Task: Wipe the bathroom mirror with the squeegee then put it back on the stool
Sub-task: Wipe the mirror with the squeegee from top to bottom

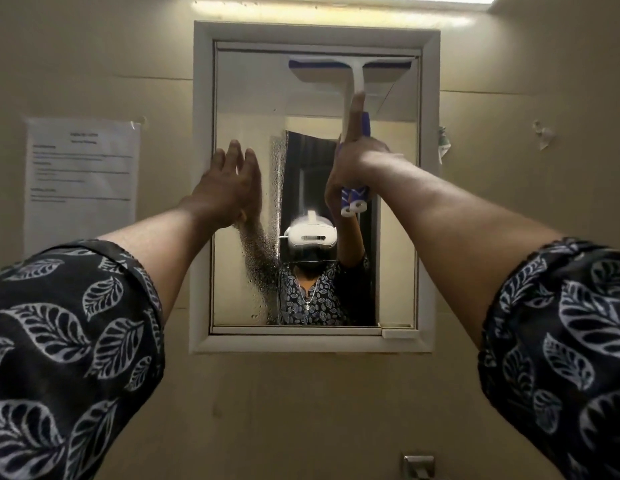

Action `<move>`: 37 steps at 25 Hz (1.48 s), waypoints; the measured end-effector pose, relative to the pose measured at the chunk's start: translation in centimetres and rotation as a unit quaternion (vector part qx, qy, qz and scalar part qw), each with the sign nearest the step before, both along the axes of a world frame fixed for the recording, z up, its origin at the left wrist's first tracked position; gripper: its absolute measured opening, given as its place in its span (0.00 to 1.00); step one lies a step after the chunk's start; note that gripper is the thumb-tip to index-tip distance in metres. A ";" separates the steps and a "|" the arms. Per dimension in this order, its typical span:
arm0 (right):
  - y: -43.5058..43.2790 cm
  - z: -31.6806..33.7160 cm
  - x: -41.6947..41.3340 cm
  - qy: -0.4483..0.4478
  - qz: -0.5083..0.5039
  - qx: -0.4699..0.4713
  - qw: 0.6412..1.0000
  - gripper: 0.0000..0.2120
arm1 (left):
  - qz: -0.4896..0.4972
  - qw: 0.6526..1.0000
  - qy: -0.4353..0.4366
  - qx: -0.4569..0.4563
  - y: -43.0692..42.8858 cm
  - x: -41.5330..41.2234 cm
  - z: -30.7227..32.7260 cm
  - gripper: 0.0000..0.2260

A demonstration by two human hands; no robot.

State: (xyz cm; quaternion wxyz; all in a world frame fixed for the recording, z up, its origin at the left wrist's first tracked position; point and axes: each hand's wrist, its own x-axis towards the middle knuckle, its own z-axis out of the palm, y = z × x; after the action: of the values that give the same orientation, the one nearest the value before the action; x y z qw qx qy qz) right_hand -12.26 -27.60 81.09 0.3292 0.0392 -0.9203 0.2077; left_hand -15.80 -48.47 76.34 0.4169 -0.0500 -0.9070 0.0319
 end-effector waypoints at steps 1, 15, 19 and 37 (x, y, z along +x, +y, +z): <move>0.1 0.0 -0.3 -0.018 0.005 0.008 1.000 0.14 | 0.000 1.000 0.000 -0.001 0.0 0.0 0.0 0.47; 1.8 -0.9 -0.6 -0.105 0.032 -0.025 0.994 0.17 | 0.004 1.000 -0.007 -0.008 0.1 0.5 -0.2 0.47; 2.6 -12.9 0.3 0.025 0.100 -0.044 0.994 0.51 | 0.010 1.000 -0.009 -0.013 0.4 0.7 0.0 0.47; 0.6 -20.3 4.6 0.295 0.115 -0.052 0.947 0.35 | 0.019 1.000 -0.011 -0.006 0.7 0.8 -0.1 0.45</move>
State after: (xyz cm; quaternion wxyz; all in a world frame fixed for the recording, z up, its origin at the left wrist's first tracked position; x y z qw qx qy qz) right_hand -7.62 -27.01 60.82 0.5614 0.1867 -0.7592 0.2711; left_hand -15.01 -47.77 76.23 0.4063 -0.0354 -0.9119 0.0445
